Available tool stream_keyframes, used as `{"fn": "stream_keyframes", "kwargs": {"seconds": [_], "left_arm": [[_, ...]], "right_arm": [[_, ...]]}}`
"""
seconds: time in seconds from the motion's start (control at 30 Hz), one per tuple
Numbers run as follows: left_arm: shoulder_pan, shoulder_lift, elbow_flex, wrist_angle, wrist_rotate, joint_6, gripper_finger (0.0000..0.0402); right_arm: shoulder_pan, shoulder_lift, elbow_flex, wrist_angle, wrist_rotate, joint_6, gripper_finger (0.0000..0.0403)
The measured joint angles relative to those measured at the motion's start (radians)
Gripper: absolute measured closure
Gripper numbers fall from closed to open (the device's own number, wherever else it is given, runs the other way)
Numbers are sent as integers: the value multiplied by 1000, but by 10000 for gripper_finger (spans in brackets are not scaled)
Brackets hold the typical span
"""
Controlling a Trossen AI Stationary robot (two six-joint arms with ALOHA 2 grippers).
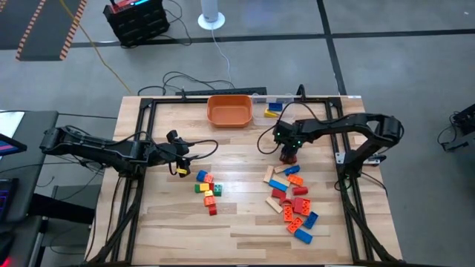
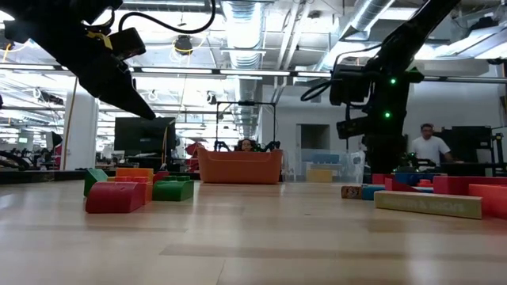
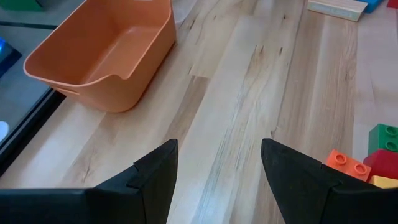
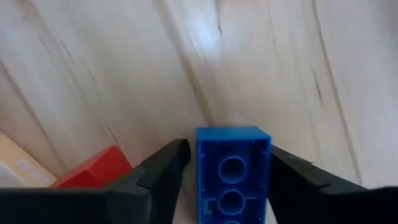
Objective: Sort blocks by size
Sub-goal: Put the top right blue game piece into the transparent bin
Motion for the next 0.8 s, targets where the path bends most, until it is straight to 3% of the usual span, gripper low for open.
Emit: {"fn": "stream_keyframes", "kwargs": {"seconds": [0.13,0.43,0.53,0.67,0.8], "left_arm": [[0,0,0,0,0,2,177],[0,0,0,-1,1,1,177],[0,0,0,1,1,1,177],[0,0,0,-3,1,0,177],[0,0,-6,8,1,2,177]], "right_arm": [[-5,-45,46,-1,3,-40,244],[-101,-90,274,18,11,-199,243],[-156,-74,345,40,35,-275,222],[-232,-62,379,74,34,-403,208],[-279,-32,381,80,33,-479,222]]}}
